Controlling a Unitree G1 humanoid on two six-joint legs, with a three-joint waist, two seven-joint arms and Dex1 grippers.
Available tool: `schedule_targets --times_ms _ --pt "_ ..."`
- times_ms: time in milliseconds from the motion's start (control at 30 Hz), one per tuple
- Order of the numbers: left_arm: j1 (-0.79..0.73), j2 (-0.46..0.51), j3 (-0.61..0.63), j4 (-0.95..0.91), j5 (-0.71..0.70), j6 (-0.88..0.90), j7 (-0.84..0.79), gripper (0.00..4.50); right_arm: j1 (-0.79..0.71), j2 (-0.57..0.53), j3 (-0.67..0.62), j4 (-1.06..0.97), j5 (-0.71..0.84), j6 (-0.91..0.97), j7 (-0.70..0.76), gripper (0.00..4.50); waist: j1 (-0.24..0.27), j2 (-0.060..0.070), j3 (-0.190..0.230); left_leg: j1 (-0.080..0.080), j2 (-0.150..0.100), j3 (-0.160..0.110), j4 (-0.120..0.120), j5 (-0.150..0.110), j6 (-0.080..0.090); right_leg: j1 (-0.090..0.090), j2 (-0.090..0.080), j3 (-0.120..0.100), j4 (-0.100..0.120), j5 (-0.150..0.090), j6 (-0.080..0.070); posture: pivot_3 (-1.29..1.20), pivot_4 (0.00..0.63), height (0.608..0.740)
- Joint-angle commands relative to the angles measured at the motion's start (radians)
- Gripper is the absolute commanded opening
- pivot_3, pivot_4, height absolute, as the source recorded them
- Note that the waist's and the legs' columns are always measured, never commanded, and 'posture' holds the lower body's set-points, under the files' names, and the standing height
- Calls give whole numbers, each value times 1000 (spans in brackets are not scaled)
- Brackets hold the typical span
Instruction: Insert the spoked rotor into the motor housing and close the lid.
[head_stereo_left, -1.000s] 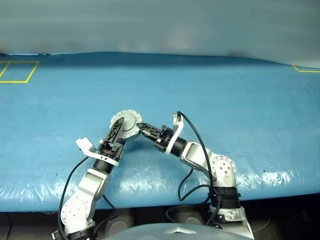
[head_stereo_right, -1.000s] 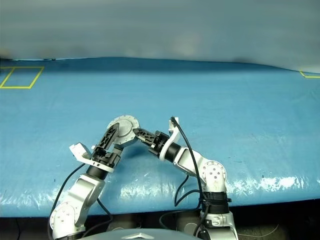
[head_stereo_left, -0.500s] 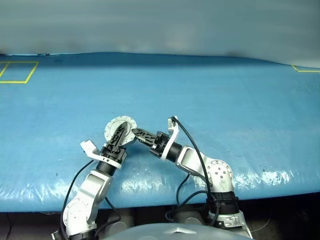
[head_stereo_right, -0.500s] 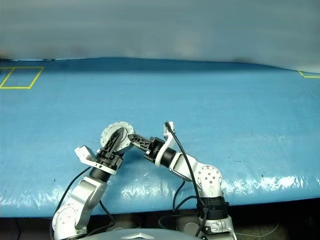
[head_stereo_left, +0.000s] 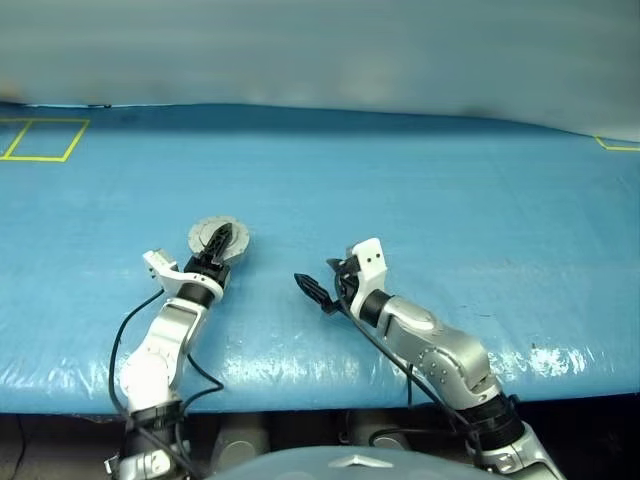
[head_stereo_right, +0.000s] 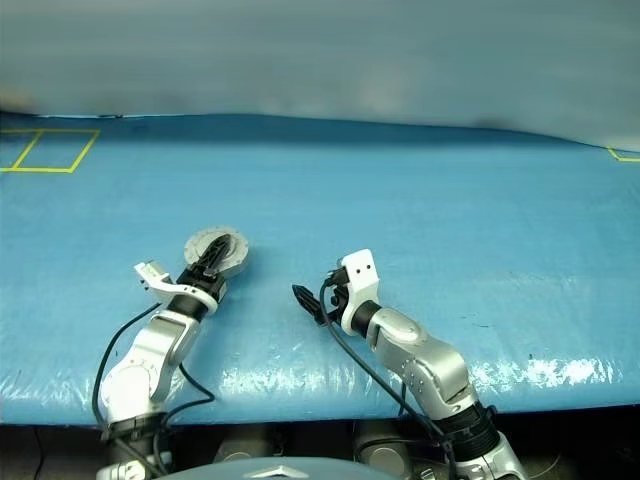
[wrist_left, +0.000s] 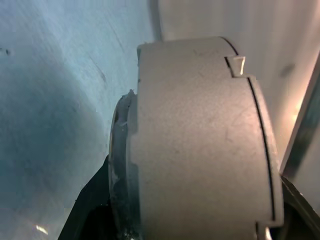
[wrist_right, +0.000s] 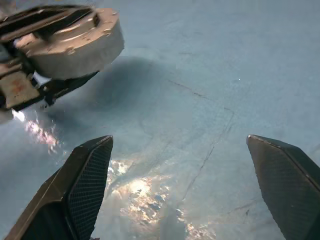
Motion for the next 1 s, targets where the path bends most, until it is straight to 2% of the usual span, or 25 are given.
schedule_targets --times_ms 33,167,367,500,567,600,700,733,833,1000 --pt "-137 41 25 104 64 -6 -55 2467 33 29 30 -14 -149 -197 24 4500 4 -1 0 0 0 0 0 0 0 0 0 0 0 0 0 0 150 740" --pt "-290 76 46 309 172 -26 -121 2467 83 83 -8 41 -186 -256 31 4500 8 -2 -1 0 0 -1 0 1 -1 0 0 -1 0 0 0 0 150 740" --pt "-499 107 45 634 382 -102 -213 2467 112 120 -33 76 -233 -247 40 4500 11 -2 -1 -1 -2 -1 0 1 -1 0 -2 -1 -1 1 0 0 150 740" --pt "-589 101 87 781 439 -95 -211 2467 112 136 -46 87 -265 -241 40 4500 11 -2 -1 -1 -2 -2 0 1 -1 1 -1 -2 0 0 0 0 150 740" --pt "-613 99 110 834 456 -74 -173 3189 115 147 -54 87 -274 -234 39 4500 10 -2 -1 -1 -2 -2 0 1 -1 1 -2 -2 0 0 0 0 150 740" --pt "-614 98 121 844 465 -66 -157 3401 117 150 -55 87 -280 -232 39 4500 10 -2 -1 0 -2 -2 0 1 -1 1 -2 -2 0 0 0 0 150 740" --pt "-588 92 142 827 488 -33 -106 4320 127 160 -59 82 -286 -219 45 4500 7 -2 -3 4 -2 -2 0 1 -1 5 -2 -2 1 0 0 0 150 740" --pt "-566 88 146 798 489 -12 -93 4469 130 161 -58 80 -290 -214 47 4500 3 -2 -3 6 -2 -2 0 1 -1 7 -2 -1 1 0 0 0 150 740" --pt "-473 65 163 666 466 74 -35 4469 137 169 -59 73 -292 -194 56 4500 -10 0 -4 12 -2 -2 -1 1 -1 12 -2 0 2 0 0 0 150 740" --pt "-239 21 167 345 390 285 75 4469 131 184 -63 70 -288 -156 78 4500 -18 5 -11 19 -1 -2 -3 0 -1 16 -2 3 2 0 0 0 150 740"
